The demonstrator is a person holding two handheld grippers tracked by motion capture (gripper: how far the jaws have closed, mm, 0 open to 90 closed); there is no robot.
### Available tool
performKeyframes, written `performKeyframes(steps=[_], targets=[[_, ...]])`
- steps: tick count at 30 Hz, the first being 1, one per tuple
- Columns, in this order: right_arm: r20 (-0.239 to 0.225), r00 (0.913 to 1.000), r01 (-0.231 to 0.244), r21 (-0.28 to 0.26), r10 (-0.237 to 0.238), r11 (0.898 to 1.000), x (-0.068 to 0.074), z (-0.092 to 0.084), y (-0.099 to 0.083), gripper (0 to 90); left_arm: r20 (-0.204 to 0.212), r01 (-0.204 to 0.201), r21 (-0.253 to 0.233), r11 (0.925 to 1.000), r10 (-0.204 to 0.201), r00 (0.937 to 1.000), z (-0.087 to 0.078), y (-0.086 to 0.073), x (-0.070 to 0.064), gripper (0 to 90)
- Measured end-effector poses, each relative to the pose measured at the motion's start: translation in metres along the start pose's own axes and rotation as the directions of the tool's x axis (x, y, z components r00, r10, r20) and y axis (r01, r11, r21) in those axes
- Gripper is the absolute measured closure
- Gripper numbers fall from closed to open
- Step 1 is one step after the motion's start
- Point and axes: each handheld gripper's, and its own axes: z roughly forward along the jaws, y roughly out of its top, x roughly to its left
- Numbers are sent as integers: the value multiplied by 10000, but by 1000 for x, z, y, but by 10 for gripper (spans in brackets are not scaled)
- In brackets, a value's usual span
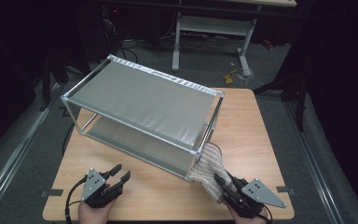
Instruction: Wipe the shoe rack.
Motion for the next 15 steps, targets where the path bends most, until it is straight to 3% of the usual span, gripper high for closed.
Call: performKeyframes(steps=[3,9,15], targets=[[-74,10000,20,-18,-21,10000,1,-1,1,720,-28,-20,6,10000,20,10000,-1,-1,0,542],[-142,9999,84,631,-75,9980,1,8,-10,720,-21,-13,2,10000,13,10000,-2,-1,0,532],[-122,9998,176,1731,-158,9847,0,22,-33,721,102,-14,-58,10000,15,9999,-1,1,0,530]])
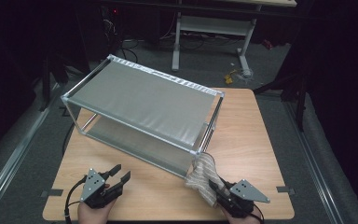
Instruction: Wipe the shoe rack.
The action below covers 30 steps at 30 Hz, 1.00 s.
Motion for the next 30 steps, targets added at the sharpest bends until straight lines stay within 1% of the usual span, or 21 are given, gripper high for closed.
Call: performKeyframes(steps=[4,6,7,8,11,12,13,15,16,18,20,21,22,25,27,28,29,30], targets=[[-56,10000,75,790,-70,9968,1,11,-12,721,18,32,-75,10000,-32,10000,1,1,0,530],[-6,10000,-17,1069,18,9943,-2,13,-16,721,52,23,-87,10000,-22,10000,1,2,1,530],[75,10000,-52,1047,44,9945,-3,12,-16,721,59,35,-104,9999,-34,10000,1,2,1,530],[201,9997,-127,859,110,9962,-5,8,-14,721,71,31,-113,9999,-31,10000,1,2,1,530],[794,9962,-350,-29,351,9994,-16,-8,-2,722,86,37,-78,10000,-36,10000,3,2,0,530],[794,9962,-350,-29,351,9994,-16,-8,-2,722,86,37,-78,10000,-36,10000,3,2,0,530],[1085,9924,-538,-349,573,9979,-26,-12,6,722,99,57,-45,10000,-56,9999,4,1,0,531],[1276,9900,-561,-284,593,9980,-31,-7,10,721,120,23,-5,10000,-23,9999,5,1,-1,531],[1385,9888,-516,-271,548,9983,-33,-2,12,721,99,19,-13,10000,-19,9999,5,1,-2,531],[1486,9869,-616,-178,635,9979,-36,8,12,721,100,-3,-6,10000,3,9999,5,1,-3,531],[1611,9847,-674,32,660,9977,-38,23,12,721,89,14,-1,10000,-14,10000,5,1,-3,531],[1611,9847,-674,32,660,9977,-38,23,12,721,89,14,-1,10000,-14,10000,5,1,-3,531],[1430,9864,-870,396,805,9954,-36,41,8,721,75,36,-1,10000,-36,10000,5,1,-2,531],[1204,9912,-655,800,555,9946,-27,55,1,721,88,54,13,10000,-54,9999,4,0,-1,531],[1012,9939,-541,927,446,9942,-21,60,-2,721,93,69,9,10000,-69,9999,4,0,0,531],[917,9947,-550,920,465,9942,-19,61,-2,721,91,80,2,10000,-80,9999,4,0,1,532],[917,9947,-550,920,465,9942,-19,61,-2,721,91,80,2,10000,-80,9999,4,0,1,532],[772,9959,-543,883,475,9946,-15,60,0,721,81,83,-15,10000,-83,9999,3,0,1,532]])
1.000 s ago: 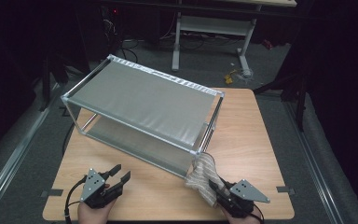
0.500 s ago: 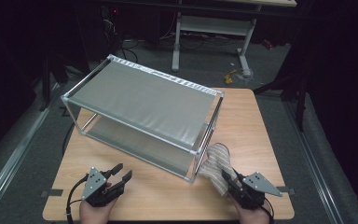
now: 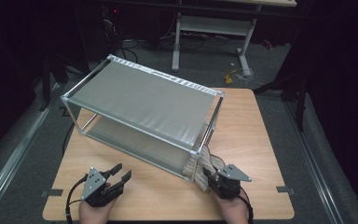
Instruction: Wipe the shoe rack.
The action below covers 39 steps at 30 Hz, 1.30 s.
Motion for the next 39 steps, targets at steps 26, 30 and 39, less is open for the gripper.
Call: performKeyframes(steps=[26,30,39], targets=[[-1322,9853,-1377,-2372,1085,9616,-2,-53,55,716,88,-78,128,9999,77,9999,3,-1,-3,533],[-1146,9897,-1088,-2101,860,9716,1,-47,45,716,80,-90,123,9999,89,9999,3,-1,-2,532],[-565,9982,-271,-1090,210,9937,3,-26,10,716,80,-99,110,9999,98,9999,3,-1,-2,534]])
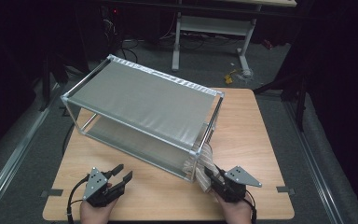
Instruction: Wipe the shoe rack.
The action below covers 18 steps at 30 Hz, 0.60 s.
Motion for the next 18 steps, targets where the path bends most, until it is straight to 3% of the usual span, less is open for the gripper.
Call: performKeyframes(steps=[6,18], targets=[[68,9999,148,746,-153,9971,-2,9,-17,716,8,-3,-6,10000,3,10000,0,0,0,534],[318,9984,402,1747,-465,9838,-7,21,-28,714,31,-11,-23,10000,11,10000,0,0,0,535]])
